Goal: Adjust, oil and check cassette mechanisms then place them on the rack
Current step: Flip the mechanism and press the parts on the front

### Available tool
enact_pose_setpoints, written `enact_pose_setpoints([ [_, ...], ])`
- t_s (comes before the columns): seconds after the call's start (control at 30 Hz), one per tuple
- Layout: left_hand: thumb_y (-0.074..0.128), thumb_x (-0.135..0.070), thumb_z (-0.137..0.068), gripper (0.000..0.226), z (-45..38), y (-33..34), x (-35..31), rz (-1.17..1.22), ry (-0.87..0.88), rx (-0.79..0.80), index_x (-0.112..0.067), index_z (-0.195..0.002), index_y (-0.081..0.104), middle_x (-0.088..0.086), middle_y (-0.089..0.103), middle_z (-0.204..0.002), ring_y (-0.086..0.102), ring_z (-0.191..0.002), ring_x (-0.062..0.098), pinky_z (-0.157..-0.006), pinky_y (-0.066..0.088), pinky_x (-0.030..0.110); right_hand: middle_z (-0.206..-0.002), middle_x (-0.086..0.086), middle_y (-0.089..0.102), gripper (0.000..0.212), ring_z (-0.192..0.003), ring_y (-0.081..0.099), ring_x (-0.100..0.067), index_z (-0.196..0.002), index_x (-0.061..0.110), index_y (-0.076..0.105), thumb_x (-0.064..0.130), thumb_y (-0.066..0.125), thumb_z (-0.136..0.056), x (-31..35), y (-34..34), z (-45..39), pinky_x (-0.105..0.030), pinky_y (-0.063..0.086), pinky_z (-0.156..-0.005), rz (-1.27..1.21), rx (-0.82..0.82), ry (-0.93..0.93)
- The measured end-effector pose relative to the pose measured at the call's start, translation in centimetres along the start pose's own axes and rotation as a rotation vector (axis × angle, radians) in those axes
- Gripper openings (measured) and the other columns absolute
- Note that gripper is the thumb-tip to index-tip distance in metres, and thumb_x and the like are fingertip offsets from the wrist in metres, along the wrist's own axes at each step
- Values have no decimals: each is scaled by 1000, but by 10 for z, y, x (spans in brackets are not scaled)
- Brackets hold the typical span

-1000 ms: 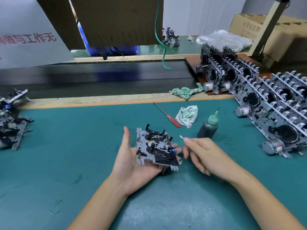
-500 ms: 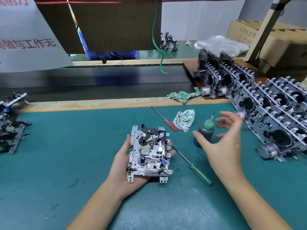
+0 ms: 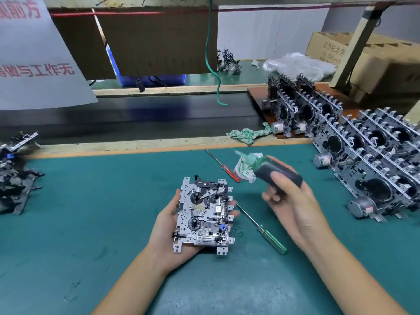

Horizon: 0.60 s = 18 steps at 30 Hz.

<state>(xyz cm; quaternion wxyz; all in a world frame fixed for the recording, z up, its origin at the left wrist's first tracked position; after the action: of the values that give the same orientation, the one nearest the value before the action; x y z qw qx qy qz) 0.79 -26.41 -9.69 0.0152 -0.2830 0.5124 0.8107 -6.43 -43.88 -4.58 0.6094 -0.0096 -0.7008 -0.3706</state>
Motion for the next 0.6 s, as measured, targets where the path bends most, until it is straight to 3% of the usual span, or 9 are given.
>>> enact_pose_setpoints([
  [0.1,36,-54,-92,67,-1,0,0,-13,-4,-5,-2,-124,61,28,52,-132,53,-120,44,-93,49,51,-64,2,59,25,-44,42,-2,-89,9,70,20,65,-68,-6,2,0,-15,42,-47,-247,-65,116],
  [0.23,39,-53,-90,66,-2,-1,1,-15,-10,-3,-1,-122,62,28,53,-131,55,-118,44,-92,49,51,-66,-2,64,36,-52,54,-6,-90,8,55,33,66,-66,-10,5,6,-17,41,-39,-87,-63,90],
  [0.33,39,-54,-91,66,-2,-1,1,5,-17,-13,0,-121,62,29,53,-131,55,-117,45,-91,50,52,-67,-5,59,41,-52,50,-9,-84,9,55,39,69,-62,-11,6,9,-19,38,-39,55,-111,13],
  [0.43,38,-54,-91,67,-2,0,1,25,-33,-16,0,-121,62,29,53,-130,55,-116,46,-92,49,53,-64,-4,52,30,-51,42,-8,-73,13,55,39,68,-65,-7,5,8,-18,34,-39,100,-107,-58],
  [0.6,41,-53,-89,67,-1,1,2,45,-39,-27,1,-120,63,30,54,-129,56,-114,47,-89,50,54,-65,-3,52,33,-52,41,-9,-71,14,55,43,68,-63,-4,6,9,-19,32,-40,149,-108,-77],
])
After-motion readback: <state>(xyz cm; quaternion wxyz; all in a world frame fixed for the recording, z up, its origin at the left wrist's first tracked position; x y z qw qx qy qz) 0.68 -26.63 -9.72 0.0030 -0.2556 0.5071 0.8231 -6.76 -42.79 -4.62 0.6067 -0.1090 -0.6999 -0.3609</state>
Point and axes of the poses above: each hand's wrist, its own z-axis away from the middle knuckle, its own y-axis out of the palm, x = y × z, the point moved 5 cm from there along -z, towards the middle knuckle
